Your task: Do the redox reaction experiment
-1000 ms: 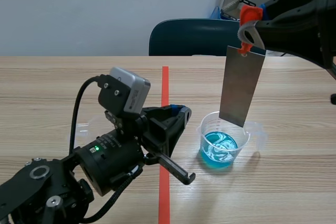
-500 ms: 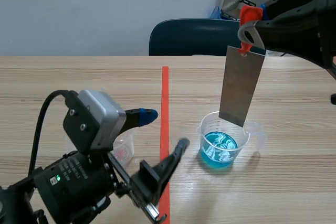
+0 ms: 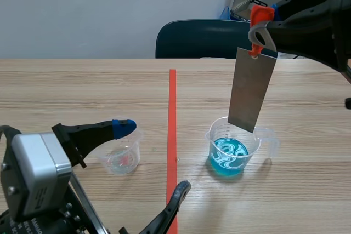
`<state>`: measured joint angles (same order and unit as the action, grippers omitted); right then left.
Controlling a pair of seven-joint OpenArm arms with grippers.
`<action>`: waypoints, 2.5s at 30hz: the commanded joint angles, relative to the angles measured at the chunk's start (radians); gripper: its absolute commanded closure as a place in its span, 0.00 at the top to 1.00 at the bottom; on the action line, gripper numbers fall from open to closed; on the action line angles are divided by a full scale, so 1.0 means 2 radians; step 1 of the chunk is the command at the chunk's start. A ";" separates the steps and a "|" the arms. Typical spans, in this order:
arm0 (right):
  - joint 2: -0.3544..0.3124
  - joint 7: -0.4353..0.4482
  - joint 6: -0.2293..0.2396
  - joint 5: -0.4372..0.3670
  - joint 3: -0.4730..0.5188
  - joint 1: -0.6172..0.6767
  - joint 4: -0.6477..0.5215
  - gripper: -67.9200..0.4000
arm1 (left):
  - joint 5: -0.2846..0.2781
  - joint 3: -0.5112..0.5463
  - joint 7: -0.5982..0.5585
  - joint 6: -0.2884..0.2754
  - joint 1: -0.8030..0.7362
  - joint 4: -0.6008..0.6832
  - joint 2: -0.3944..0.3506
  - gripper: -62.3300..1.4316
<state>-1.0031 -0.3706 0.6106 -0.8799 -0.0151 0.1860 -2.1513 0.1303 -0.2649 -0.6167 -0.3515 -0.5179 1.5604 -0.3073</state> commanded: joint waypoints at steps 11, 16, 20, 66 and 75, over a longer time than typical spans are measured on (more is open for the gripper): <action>-0.002 0.007 -0.001 -0.002 -0.001 -0.007 0.000 0.01 | -0.004 -0.001 -0.007 0.006 -0.003 0.010 0.001 1.00; -0.002 0.007 -0.001 -0.002 -0.001 -0.007 0.000 0.01 | -0.005 -0.001 -0.007 0.024 -0.003 0.010 0.001 1.00; -0.002 0.007 -0.001 -0.002 -0.001 -0.007 0.000 0.01 | -0.005 -0.001 -0.007 0.027 -0.003 0.010 0.001 1.00; -0.002 0.007 -0.001 -0.002 -0.001 -0.007 0.000 0.01 | -0.003 -0.001 -0.006 0.027 -0.003 0.010 0.001 1.00; -0.002 0.007 -0.001 -0.002 -0.001 -0.007 0.000 0.01 | -0.003 -0.001 -0.006 0.027 -0.003 0.010 0.001 1.00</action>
<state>-1.0031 -0.3706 0.6106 -0.8799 -0.0151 0.1860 -2.1513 0.1310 -0.2630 -0.6147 -0.2958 -0.5209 1.5604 -0.3073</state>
